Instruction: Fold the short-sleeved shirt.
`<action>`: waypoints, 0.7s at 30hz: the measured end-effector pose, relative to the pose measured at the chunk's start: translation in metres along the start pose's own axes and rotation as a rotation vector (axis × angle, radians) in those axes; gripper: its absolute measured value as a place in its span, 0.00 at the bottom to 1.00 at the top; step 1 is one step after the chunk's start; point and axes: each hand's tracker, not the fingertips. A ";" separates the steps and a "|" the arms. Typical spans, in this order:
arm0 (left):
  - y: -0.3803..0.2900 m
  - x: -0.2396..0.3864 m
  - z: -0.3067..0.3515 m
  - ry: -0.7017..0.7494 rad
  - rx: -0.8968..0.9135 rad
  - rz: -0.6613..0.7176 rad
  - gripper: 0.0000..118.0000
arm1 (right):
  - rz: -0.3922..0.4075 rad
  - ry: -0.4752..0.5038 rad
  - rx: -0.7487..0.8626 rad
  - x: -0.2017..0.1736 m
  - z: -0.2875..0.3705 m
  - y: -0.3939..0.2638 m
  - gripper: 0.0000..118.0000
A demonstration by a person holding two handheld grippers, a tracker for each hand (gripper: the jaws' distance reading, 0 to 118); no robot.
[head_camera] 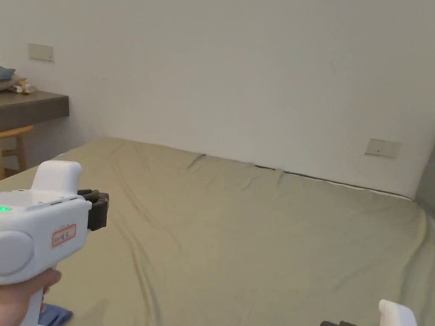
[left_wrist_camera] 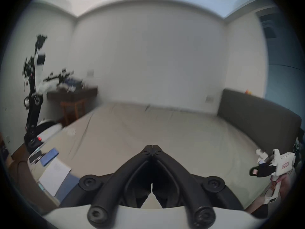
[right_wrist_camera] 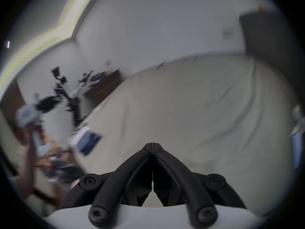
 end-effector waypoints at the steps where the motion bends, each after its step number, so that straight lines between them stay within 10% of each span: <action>1: -0.004 0.021 0.015 -0.030 0.057 0.000 0.00 | 0.094 -0.151 0.104 -0.010 0.014 0.002 0.02; 6: -0.029 0.097 0.047 -0.010 0.224 -0.154 0.00 | 0.218 -0.412 0.390 -0.028 0.065 -0.001 0.02; 21: -0.109 0.107 0.041 0.064 0.079 -0.048 0.00 | 0.270 -0.450 0.537 -0.020 0.112 -0.048 0.02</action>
